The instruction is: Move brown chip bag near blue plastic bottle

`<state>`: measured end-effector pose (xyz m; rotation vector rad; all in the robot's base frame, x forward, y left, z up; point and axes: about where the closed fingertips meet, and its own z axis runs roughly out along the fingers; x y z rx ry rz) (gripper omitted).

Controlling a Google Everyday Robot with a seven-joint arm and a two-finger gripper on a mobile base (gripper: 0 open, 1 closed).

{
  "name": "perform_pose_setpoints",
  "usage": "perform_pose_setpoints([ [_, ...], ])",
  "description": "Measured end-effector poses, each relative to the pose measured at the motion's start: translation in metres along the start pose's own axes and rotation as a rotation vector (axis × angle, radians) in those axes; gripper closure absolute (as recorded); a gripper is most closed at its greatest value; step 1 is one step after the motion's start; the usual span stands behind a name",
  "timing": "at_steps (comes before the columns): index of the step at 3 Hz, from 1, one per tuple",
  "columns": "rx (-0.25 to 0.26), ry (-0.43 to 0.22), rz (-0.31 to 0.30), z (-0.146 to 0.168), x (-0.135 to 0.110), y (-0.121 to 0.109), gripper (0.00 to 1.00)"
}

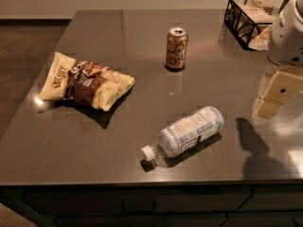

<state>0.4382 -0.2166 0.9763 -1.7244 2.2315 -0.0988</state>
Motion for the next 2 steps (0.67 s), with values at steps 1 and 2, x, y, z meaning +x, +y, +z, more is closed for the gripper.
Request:
perform_pose_setpoints([
  [1, 0.0, 0.0, 0.0, 0.0, 0.0, 0.0, 0.0],
  [2, -0.016, -0.035, -0.001, -0.002, -0.015, -0.008, 0.0],
])
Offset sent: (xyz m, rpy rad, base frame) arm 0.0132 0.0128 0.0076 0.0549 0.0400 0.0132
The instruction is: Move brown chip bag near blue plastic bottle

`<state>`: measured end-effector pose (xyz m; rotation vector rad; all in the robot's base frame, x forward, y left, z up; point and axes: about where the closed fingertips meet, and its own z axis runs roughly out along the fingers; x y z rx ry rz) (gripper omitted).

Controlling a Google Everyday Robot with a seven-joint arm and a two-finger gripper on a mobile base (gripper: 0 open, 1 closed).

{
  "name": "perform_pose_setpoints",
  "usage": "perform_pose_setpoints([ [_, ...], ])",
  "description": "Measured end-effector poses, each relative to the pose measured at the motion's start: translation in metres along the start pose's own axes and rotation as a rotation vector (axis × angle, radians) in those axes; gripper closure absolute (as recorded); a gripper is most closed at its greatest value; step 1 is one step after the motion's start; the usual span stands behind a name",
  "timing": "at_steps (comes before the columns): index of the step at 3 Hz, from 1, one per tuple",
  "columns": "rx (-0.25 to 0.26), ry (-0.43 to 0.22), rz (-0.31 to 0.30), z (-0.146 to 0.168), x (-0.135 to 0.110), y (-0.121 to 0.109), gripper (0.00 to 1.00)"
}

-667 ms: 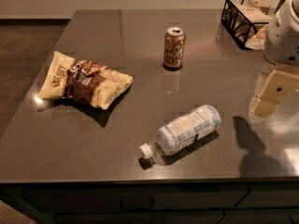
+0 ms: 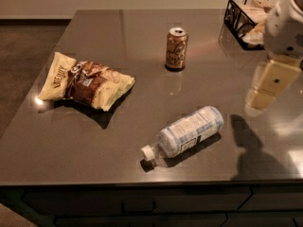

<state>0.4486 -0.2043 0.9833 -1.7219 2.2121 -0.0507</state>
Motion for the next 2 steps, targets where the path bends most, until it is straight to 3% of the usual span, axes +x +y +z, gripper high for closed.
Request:
perform_pose_setpoints([
  [2, -0.029, -0.088, -0.047, 0.019, -0.084, -0.023, 0.0],
])
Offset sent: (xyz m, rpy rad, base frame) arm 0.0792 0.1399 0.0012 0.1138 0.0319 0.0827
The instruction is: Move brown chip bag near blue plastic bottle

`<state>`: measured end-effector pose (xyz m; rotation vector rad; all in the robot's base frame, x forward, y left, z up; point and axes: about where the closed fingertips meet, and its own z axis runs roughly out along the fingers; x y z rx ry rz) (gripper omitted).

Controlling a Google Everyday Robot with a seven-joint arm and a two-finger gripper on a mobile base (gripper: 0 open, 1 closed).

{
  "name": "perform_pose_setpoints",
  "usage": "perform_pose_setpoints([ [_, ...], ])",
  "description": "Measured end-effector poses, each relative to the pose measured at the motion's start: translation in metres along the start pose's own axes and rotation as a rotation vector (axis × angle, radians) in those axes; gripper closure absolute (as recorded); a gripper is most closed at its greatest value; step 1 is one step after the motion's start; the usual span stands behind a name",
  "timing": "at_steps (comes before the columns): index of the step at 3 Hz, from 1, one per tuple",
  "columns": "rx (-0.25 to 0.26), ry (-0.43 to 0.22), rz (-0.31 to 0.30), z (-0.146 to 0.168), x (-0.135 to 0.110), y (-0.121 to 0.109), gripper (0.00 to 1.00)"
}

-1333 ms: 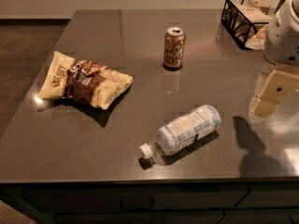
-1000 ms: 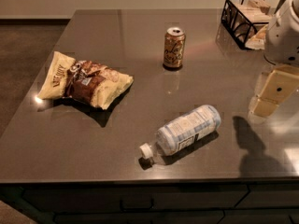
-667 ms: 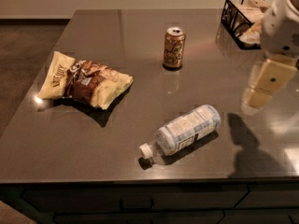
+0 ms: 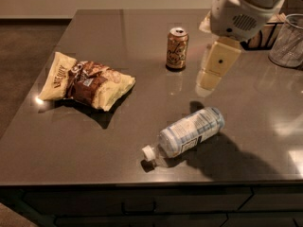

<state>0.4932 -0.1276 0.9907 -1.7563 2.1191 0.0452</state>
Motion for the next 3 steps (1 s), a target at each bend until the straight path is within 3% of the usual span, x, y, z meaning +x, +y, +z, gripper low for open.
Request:
perform_pose_setpoints([
  [3, -0.096, -0.089, 0.106, 0.083, -0.146, -0.01, 0.0],
])
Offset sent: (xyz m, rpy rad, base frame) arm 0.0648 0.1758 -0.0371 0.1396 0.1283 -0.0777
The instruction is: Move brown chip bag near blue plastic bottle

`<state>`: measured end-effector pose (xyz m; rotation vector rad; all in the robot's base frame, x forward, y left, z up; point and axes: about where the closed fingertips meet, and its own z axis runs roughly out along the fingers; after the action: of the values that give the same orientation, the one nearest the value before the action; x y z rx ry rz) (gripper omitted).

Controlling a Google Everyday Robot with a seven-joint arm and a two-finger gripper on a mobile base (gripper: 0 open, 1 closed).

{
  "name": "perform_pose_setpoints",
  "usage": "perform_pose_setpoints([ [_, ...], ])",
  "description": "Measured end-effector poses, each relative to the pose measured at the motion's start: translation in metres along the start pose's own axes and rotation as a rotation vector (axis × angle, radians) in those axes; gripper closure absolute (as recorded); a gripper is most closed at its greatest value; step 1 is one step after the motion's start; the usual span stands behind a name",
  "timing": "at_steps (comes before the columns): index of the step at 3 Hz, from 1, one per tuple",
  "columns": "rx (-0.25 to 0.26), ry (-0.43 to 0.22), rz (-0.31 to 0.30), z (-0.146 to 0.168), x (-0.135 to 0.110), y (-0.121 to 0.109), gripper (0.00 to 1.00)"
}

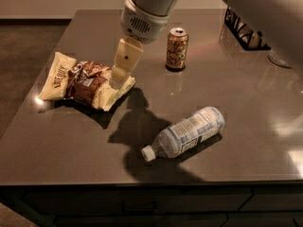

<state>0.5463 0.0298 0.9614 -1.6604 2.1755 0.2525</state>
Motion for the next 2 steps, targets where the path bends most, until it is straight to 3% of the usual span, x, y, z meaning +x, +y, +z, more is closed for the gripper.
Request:
perform_pose_setpoints([
  [1, -0.005, -0.013, 0.047, 0.024, -0.029, -0.002, 0.0],
  [2, 0.0, 0.033, 0.066, 0.059, -0.043, 0.0, 0.0],
])
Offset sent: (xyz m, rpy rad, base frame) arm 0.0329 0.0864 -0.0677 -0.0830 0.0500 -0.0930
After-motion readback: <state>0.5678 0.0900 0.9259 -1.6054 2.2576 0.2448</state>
